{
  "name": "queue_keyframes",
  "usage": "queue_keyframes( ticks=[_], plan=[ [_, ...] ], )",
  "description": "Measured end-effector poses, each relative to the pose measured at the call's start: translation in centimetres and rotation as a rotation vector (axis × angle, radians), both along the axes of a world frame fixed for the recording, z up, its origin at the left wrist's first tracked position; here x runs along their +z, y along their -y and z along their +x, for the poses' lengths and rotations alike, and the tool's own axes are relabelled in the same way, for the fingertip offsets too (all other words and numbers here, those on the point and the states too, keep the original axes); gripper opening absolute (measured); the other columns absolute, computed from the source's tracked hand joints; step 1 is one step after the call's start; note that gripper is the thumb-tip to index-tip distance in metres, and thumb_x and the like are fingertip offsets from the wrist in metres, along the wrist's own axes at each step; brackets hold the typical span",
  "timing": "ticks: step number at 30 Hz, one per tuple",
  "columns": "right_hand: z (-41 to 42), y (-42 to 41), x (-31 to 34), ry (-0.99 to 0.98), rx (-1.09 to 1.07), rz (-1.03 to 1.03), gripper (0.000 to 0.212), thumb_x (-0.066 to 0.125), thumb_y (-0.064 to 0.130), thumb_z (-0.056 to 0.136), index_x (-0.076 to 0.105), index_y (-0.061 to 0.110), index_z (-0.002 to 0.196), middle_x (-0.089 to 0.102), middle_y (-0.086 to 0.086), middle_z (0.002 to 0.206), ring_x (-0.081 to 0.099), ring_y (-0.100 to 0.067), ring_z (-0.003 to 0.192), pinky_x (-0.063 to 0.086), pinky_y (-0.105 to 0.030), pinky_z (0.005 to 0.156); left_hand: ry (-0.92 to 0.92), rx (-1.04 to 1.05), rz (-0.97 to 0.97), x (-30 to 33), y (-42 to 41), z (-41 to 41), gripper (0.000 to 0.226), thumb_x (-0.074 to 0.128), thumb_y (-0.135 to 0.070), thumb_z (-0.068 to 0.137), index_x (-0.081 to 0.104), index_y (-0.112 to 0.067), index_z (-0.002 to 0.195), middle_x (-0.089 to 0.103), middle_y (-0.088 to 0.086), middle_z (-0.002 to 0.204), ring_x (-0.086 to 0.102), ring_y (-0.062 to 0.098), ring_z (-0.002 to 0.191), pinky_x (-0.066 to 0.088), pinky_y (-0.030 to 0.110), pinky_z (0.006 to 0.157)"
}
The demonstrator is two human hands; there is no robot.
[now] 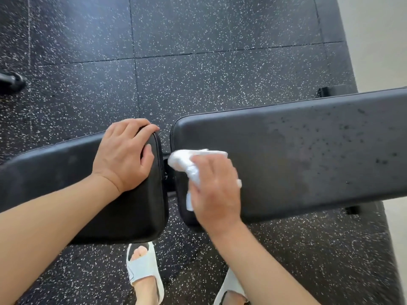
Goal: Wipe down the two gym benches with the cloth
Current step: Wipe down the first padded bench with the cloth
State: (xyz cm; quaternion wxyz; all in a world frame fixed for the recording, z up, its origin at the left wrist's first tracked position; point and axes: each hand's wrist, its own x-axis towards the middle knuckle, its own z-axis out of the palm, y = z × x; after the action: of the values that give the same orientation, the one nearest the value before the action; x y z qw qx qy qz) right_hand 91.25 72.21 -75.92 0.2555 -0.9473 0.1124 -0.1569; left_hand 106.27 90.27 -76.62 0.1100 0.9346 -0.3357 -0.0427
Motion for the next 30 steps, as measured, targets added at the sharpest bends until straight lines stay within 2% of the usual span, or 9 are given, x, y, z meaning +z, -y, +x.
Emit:
queue_keyframes(
  ticks=[4, 9, 12, 15, 18, 20, 24, 27, 30],
  plan=[
    [2.6, -3.8, 0.5, -0.027, 0.028, 0.023, 0.021, 0.064, 0.008, 0.090, 0.071, 0.009, 0.110, 0.061, -0.012, 0.104, 0.057, -0.036, 0.088, 0.047, -0.049, 0.067, -0.021, -0.002, -0.002, 0.0, 0.1, 0.0, 0.051, 0.042, -0.026, 0.093, 0.062, -0.013, 0.137, 0.059, 0.010, 0.138, 0.052, 0.037, 0.128, 0.037, 0.053, 0.115],
    [-2.8, 1.9, 0.9, -0.115, 0.147, 0.022, 0.035, 0.069, 0.003, 0.084, 0.069, 0.011, 0.118, 0.064, -0.010, 0.110, 0.057, -0.032, 0.088, 0.050, -0.048, 0.073, -0.017, -0.005, 0.008, 0.5, 0.1, 0.0, 0.050, 0.045, -0.026, 0.093, 0.063, -0.010, 0.136, 0.061, 0.012, 0.135, 0.054, 0.040, 0.128, 0.038, 0.056, 0.115],
    [-7.0, 8.6, 0.9, -0.120, 0.035, 0.000, 0.039, 0.062, 0.005, 0.087, 0.061, 0.015, 0.125, 0.061, -0.007, 0.116, 0.057, -0.029, 0.100, 0.051, -0.047, 0.083, -0.032, -0.004, 0.017, 0.5, 0.0, 0.1, 0.050, 0.045, -0.027, 0.093, 0.063, -0.010, 0.137, 0.061, 0.012, 0.136, 0.054, 0.040, 0.128, 0.038, 0.056, 0.114],
    [-8.5, 11.3, 0.6, -0.096, -0.156, -0.025, 0.036, 0.054, 0.005, 0.087, 0.064, 0.010, 0.122, 0.058, -0.003, 0.120, 0.052, -0.022, 0.110, 0.050, -0.045, 0.090, -0.029, -0.006, 0.008, 0.3, 0.0, 0.1, 0.049, 0.046, -0.027, 0.093, 0.064, -0.011, 0.137, 0.061, 0.011, 0.136, 0.055, 0.039, 0.127, 0.039, 0.056, 0.113],
    [-7.1, 6.5, 0.2, -0.073, -0.208, -0.017, 0.035, 0.051, 0.006, 0.086, 0.066, 0.007, 0.118, 0.057, -0.006, 0.116, 0.053, -0.026, 0.103, 0.048, -0.043, 0.086, -0.027, -0.007, -0.008, 0.2, -0.1, 0.2, 0.049, 0.046, -0.027, 0.094, 0.064, -0.011, 0.136, 0.061, 0.011, 0.135, 0.055, 0.039, 0.127, 0.039, 0.055, 0.113],
    [-5.1, 1.7, 0.0, -0.046, -0.114, -0.001, 0.033, 0.057, 0.007, 0.086, 0.068, 0.008, 0.117, 0.059, -0.008, 0.110, 0.054, -0.029, 0.092, 0.049, -0.044, 0.077, -0.021, -0.009, -0.015, 0.2, -0.1, 0.1, 0.049, 0.046, -0.027, 0.094, 0.064, -0.011, 0.136, 0.061, 0.011, 0.135, 0.054, 0.039, 0.126, 0.038, 0.054, 0.113],
    [-0.8, -5.3, -0.1, -0.017, -0.005, -0.019, 0.028, 0.070, 0.006, 0.085, 0.071, 0.012, 0.112, 0.062, -0.008, 0.103, 0.056, -0.031, 0.083, 0.049, -0.044, 0.068, -0.032, -0.003, -0.021, 0.3, 0.0, 0.1, 0.050, 0.047, -0.025, 0.091, 0.065, -0.011, 0.135, 0.061, 0.011, 0.136, 0.054, 0.040, 0.127, 0.038, 0.054, 0.112],
    [0.4, -5.6, -0.1, -0.033, 0.037, 0.007, 0.027, 0.070, 0.006, 0.086, 0.071, 0.010, 0.112, 0.061, -0.010, 0.103, 0.056, -0.030, 0.084, 0.049, -0.044, 0.067, -0.038, -0.009, -0.033, 0.4, 0.1, 0.2, 0.049, 0.048, -0.023, 0.090, 0.065, -0.010, 0.134, 0.062, 0.011, 0.134, 0.055, 0.040, 0.126, 0.039, 0.054, 0.112],
    [-0.1, -2.4, 0.1, -0.032, 0.136, -0.057, 0.028, 0.067, 0.008, 0.086, 0.071, 0.011, 0.113, 0.061, -0.009, 0.103, 0.053, -0.031, 0.083, 0.046, -0.045, 0.067, -0.025, -0.017, -0.025, 0.4, 0.1, 0.1, 0.049, 0.047, -0.024, 0.090, 0.064, -0.011, 0.134, 0.060, 0.010, 0.134, 0.054, 0.039, 0.125, 0.039, 0.053, 0.111]
  ],
)
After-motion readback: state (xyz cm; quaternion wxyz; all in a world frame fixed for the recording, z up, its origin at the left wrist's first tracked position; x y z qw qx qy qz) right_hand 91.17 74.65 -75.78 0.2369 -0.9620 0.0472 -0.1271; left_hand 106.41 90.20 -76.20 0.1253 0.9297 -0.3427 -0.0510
